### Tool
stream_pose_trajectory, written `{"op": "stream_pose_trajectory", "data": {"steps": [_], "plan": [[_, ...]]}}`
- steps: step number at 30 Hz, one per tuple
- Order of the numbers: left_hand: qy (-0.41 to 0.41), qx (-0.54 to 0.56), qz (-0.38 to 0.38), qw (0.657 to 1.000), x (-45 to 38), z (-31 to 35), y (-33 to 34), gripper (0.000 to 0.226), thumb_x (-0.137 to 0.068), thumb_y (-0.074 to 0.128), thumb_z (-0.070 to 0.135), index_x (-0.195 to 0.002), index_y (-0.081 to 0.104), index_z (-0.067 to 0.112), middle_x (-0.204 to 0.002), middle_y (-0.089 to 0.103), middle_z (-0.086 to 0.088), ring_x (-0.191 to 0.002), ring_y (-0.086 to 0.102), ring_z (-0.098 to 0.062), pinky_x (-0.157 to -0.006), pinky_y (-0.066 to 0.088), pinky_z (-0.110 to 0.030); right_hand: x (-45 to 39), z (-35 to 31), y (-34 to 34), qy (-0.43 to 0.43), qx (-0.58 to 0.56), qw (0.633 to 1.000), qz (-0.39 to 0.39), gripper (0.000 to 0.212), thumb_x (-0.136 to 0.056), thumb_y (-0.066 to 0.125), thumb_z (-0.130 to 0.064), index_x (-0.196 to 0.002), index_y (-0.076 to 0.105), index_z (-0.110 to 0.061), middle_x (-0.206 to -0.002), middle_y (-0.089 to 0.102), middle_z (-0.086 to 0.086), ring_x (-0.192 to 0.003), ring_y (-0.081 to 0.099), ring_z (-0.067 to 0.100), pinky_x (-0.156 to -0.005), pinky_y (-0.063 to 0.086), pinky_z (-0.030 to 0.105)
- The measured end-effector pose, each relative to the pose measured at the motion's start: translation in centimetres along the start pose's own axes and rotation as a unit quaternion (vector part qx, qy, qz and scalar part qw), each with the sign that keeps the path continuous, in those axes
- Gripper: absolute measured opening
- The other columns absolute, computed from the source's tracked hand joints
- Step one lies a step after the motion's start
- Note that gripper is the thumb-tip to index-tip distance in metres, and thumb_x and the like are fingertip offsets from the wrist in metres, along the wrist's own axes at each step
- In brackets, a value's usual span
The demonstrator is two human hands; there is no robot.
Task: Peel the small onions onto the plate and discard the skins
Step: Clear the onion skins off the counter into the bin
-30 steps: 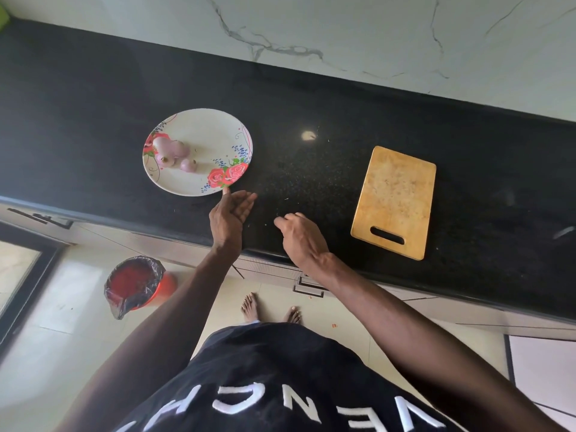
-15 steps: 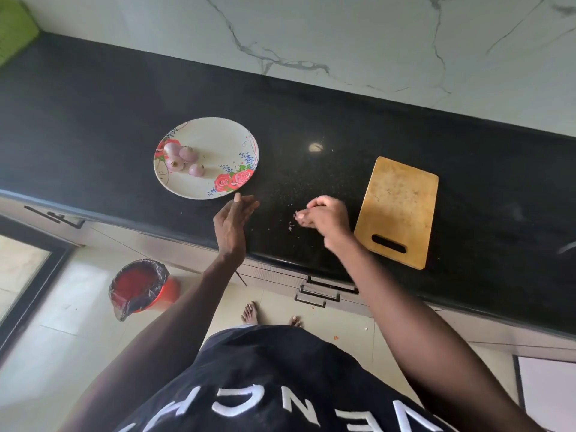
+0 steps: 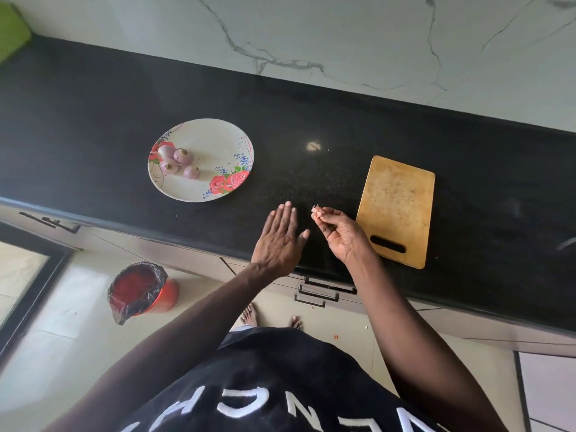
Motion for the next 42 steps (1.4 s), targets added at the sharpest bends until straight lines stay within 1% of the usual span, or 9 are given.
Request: {"op": "stream_pose_trajectory", "data": {"steps": [4, 8, 11, 18, 22, 25, 29, 35, 42], "plan": [[0.056, 0.236, 0.036, 0.969, -1.6, -0.6, -3.2, 0.061, -0.110, 0.029, 0.038, -0.160, 0.014, 0.007, -0.168, 0.004, -0.004, -0.155, 0.002, -0.011, -0.124, 0.002, -0.022, 0.2, -0.9, 0.2, -0.018, 0.011, 1.000, 0.003, 0.019, -0.087, 0.057, 0.019, -0.092, 0.062, 0.002, -0.083, 0.075, 0.015, -0.078, 0.076, 0.023, -0.067, 0.061, 0.025], [-0.010, 0.053, 0.009, 0.999, -4.0, -4.4, -3.6, 0.063, -0.110, 0.022, 0.042, -0.159, 0.011, 0.003, -0.168, 0.000, -0.012, -0.155, -0.007, -0.020, -0.123, -0.011, -0.029, 0.3, -1.2, 0.2, -0.025, 0.013, 0.999, 0.016, 0.020, -0.086, 0.057, 0.020, -0.089, 0.063, 0.002, -0.083, 0.075, 0.016, -0.078, 0.076, 0.025, -0.064, 0.060, 0.026], [0.085, -0.059, -0.041, 0.994, -4.0, -3.4, -2.1, 0.071, -0.107, 0.013, 0.051, -0.159, 0.008, 0.004, -0.168, -0.002, -0.012, -0.155, -0.010, -0.018, -0.122, -0.016, -0.028, 0.2, -1.2, -0.2, -0.025, 0.016, 0.999, 0.025, 0.020, -0.086, 0.056, 0.021, -0.090, 0.062, 0.002, -0.085, 0.075, 0.017, -0.080, 0.076, 0.026, -0.066, 0.061, 0.026], [0.259, 0.006, -0.086, 0.962, 0.6, -0.3, -0.4, 0.068, -0.106, 0.013, 0.051, -0.160, 0.014, 0.009, -0.167, 0.004, -0.003, -0.155, -0.004, -0.011, -0.124, -0.009, -0.025, 0.1, -1.5, -0.6, -0.035, 0.018, 0.999, 0.027, 0.020, -0.086, 0.056, 0.021, -0.091, 0.062, 0.002, -0.092, 0.073, 0.019, -0.083, 0.075, 0.026, -0.068, 0.061, 0.027], [0.151, 0.235, -0.005, 0.960, 1.3, -2.5, -2.7, 0.061, -0.107, 0.031, 0.041, -0.157, 0.029, 0.008, -0.166, 0.022, -0.004, -0.154, 0.018, -0.012, -0.125, 0.013, -0.024, 0.1, -1.5, -0.5, -0.037, 0.024, 0.998, 0.032, 0.020, -0.086, 0.057, 0.020, -0.091, 0.063, 0.001, -0.092, 0.073, 0.018, -0.082, 0.075, 0.025, -0.066, 0.060, 0.025], [0.046, 0.119, 0.032, 0.991, -0.5, -3.9, -2.9, 0.066, -0.106, 0.022, 0.046, -0.158, 0.021, 0.005, -0.167, 0.013, -0.008, -0.155, 0.006, -0.016, -0.124, -0.002, -0.023, 0.1, -1.5, -0.6, -0.041, 0.026, 0.998, 0.035, 0.021, -0.086, 0.057, 0.020, -0.090, 0.063, 0.001, -0.091, 0.073, 0.017, -0.080, 0.075, 0.025, -0.067, 0.061, 0.026], [0.063, -0.087, -0.009, 0.994, -0.8, -1.9, -0.5, 0.069, -0.107, 0.009, 0.050, -0.159, 0.005, 0.004, -0.167, -0.007, -0.011, -0.154, -0.013, -0.018, -0.123, -0.014, -0.031, 0.0, -1.4, -0.6, -0.041, 0.028, 0.998, 0.031, 0.021, -0.086, 0.056, 0.021, -0.089, 0.062, 0.001, -0.092, 0.072, 0.019, -0.085, 0.074, 0.027, -0.068, 0.061, 0.026], [0.190, 0.001, -0.050, 0.980, 1.4, 0.1, -0.3, 0.073, -0.104, 0.011, 0.054, -0.159, 0.012, 0.006, -0.166, 0.001, -0.008, -0.155, -0.007, -0.016, -0.126, -0.006, -0.034, -0.2, -1.5, -0.8, -0.044, 0.033, 0.998, 0.032, 0.020, -0.086, 0.058, 0.019, -0.092, 0.063, 0.001, -0.094, 0.073, 0.019, -0.085, 0.075, 0.027, -0.069, 0.060, 0.026], [-0.004, -0.058, 0.050, 0.997, 5.0, -1.7, 1.3, 0.083, -0.103, 0.017, 0.059, -0.154, 0.018, -0.007, -0.164, 0.008, -0.022, -0.155, 0.006, -0.034, -0.125, 0.000, -0.043, -0.4, -1.7, -0.5, -0.044, 0.016, 0.998, 0.034, 0.021, -0.085, 0.055, 0.022, -0.089, 0.061, 0.002, -0.099, 0.069, 0.022, -0.093, 0.071, 0.031, -0.065, 0.060, 0.026]]}}
Point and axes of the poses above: each hand's wrist, its own x-axis away from the middle knuckle, its own y-axis out of the palm, z = x × y, the point moved 7 cm from there along -x, towards the middle knuckle
